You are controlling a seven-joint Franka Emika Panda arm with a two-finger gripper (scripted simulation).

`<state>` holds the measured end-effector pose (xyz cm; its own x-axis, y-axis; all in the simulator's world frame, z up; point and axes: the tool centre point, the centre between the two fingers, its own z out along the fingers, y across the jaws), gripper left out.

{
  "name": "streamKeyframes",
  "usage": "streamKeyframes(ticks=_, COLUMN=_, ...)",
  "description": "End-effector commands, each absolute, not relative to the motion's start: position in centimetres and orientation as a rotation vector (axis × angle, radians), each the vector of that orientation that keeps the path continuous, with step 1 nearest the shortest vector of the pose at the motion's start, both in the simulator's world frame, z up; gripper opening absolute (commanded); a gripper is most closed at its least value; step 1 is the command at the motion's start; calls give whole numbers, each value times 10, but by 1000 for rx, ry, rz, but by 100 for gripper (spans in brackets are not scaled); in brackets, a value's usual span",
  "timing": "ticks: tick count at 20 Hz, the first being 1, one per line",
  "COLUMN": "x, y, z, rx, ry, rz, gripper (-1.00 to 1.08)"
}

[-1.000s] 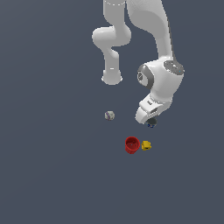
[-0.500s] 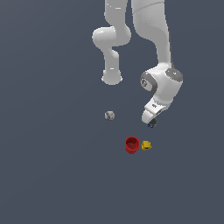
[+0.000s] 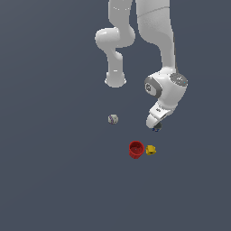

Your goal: Pick up a designated object from a clutter of objects.

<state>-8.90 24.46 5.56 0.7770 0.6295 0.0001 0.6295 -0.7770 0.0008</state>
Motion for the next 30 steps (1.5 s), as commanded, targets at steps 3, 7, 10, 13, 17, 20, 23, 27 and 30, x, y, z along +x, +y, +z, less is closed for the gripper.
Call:
streamKeyframes(ticks=3, x=-90, y=245, z=36, rx=2960, ry=1052, rz=-1, gripper=100)
streamKeyframes(ticks=7, x=-91, y=245, z=20, rx=2959, ry=1053, rz=0, gripper=100)
streamKeyframes(ticks=10, x=-91, y=245, z=15, rx=2959, ry=1054, rz=0, gripper=100)
streamKeyframes(ticks=13, x=-90, y=245, z=14, rx=2959, ry=1054, rz=0, gripper=-100)
streamKeyframes(ticks=17, x=-90, y=245, z=14, rx=2959, ry=1054, rz=0, gripper=-100)
streamKeyframes(ticks=20, x=-90, y=245, z=14, rx=2959, ry=1054, rz=0, gripper=-100)
streamKeyframes(ticks=23, x=-90, y=245, z=15, rx=2959, ry=1053, rz=0, gripper=-100)
streamKeyframes(ticks=27, x=-90, y=243, z=18, rx=2959, ry=1053, rz=0, gripper=-100)
streamKeyframes(ticks=30, x=-88, y=241, z=27, rx=2958, ry=1054, rz=0, gripper=-100)
